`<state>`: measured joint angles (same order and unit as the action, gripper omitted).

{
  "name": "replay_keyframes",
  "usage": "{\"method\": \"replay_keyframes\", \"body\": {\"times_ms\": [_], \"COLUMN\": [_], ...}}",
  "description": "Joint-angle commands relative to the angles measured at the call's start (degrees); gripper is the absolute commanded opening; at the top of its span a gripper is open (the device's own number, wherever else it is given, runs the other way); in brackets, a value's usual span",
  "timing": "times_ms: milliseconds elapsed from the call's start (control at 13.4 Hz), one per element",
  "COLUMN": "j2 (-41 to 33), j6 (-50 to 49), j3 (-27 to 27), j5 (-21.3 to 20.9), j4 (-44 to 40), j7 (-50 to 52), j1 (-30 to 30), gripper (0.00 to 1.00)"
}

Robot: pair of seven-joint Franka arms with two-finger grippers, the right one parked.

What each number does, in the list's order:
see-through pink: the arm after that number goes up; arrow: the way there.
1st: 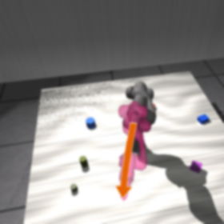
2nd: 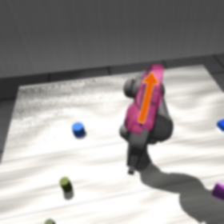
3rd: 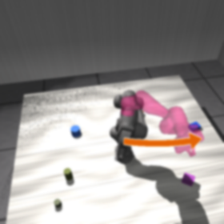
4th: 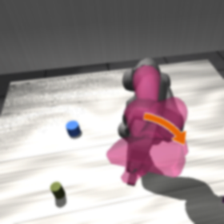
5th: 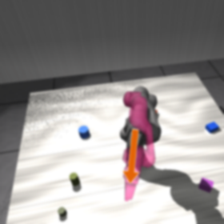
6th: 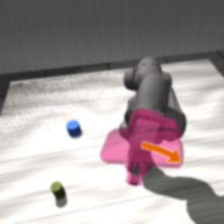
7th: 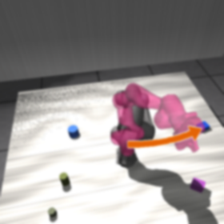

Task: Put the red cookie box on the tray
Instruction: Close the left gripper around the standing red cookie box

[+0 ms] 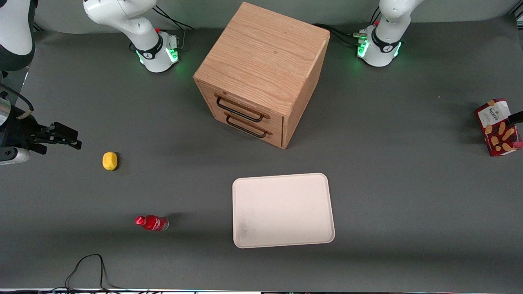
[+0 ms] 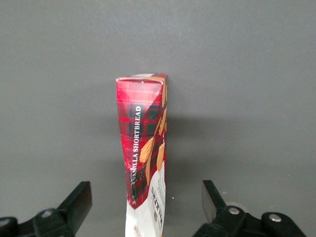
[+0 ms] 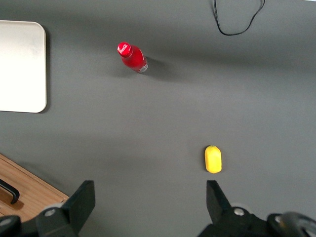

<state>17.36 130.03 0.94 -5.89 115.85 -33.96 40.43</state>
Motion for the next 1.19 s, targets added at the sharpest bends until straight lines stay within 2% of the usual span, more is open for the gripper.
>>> {"method": "replay_keyframes", "body": {"times_ms": [0,448,597,672,746,821,896,1119], "j2": [1.1,3.2,3.6,3.7,3.7,3.7,3.7,3.7], "j6": [3.3,6.6,6.9,6.9,6.9,6.9,7.0,7.0], "j3": [-0.2,-0.2,-0.2,-0.2,-0.2,-0.2,-0.2,-0.3], "j5": [-0.4,-0.4,-0.4,-0.4,-0.4,-0.4,-0.4,-0.4], "j4": [2.2,3.1,3.1,3.1,3.1,3.1,3.1,3.1], "j7": [-0.1,-0.2,-0.3,-0.3,-0.3,-0.5,-0.9,-1.1], "j1": [1.3,1.6,1.8,1.8,1.8,1.8,1.9,2.7], "gripper": [0.99,0.98,0.92,0.81,0.62,0.28,0.00,0.00]}}
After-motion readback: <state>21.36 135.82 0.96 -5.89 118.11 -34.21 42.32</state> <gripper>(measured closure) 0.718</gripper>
